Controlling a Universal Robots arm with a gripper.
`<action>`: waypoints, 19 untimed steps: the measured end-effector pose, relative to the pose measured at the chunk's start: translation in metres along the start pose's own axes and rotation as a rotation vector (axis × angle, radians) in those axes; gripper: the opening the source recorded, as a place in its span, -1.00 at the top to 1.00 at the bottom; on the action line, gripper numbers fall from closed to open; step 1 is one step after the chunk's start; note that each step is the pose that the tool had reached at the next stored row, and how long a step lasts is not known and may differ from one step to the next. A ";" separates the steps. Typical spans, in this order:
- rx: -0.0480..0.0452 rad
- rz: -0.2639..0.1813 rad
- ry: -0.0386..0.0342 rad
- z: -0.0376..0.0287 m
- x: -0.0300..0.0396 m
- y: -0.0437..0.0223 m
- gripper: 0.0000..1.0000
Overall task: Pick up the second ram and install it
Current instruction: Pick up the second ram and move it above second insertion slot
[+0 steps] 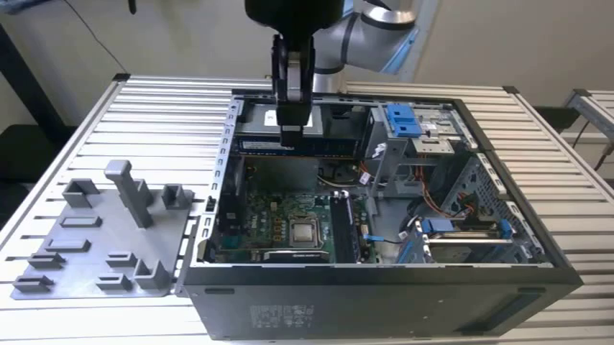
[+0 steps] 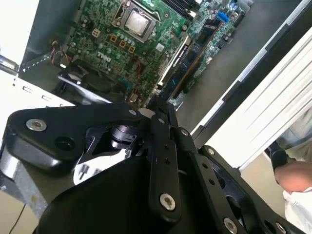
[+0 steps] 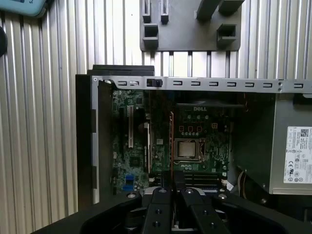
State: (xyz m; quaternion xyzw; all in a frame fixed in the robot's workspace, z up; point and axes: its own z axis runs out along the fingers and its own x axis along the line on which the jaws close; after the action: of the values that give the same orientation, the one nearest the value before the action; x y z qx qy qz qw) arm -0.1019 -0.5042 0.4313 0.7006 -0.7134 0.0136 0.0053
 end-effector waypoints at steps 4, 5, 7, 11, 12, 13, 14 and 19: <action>0.0000 0.000 0.0000 0.0001 -0.0001 -0.0076 0.74; 0.0000 0.000 0.0000 0.0001 -0.0002 -0.0095 0.74; 0.0000 0.000 0.0000 0.0001 -0.0003 -0.0133 0.74; 0.0000 0.000 -0.0001 0.0002 -0.0004 -0.0205 0.74; 0.0000 0.000 -0.0001 0.0003 -0.0004 -0.0223 0.74; 0.0000 0.000 -0.0001 0.0003 -0.0004 -0.0240 0.74; 0.0000 0.000 0.0000 0.0003 -0.0005 -0.0258 0.74; 0.0000 0.000 0.0000 0.0004 -0.0007 -0.0358 0.74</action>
State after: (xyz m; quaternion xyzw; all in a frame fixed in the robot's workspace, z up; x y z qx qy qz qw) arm -0.0661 -0.5042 0.4312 0.7006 -0.7134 0.0136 0.0053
